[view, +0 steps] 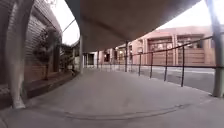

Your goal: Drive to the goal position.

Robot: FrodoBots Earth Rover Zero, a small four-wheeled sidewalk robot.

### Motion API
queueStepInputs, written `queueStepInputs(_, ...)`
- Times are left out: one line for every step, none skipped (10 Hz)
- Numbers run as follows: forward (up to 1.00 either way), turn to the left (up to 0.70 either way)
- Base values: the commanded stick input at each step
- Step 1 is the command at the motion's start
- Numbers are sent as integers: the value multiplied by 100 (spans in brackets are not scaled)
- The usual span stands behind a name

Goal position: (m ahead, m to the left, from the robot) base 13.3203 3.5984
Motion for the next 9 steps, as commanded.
queueStepInputs(70,0)
queueStepInputs(70,0)
queueStepInputs(70,0)
queueStepInputs(70,0)
queueStepInputs(70,0)
queueStepInputs(70,0)
queueStepInputs(70,0)
queueStepInputs(70,0)
queueStepInputs(70,0)
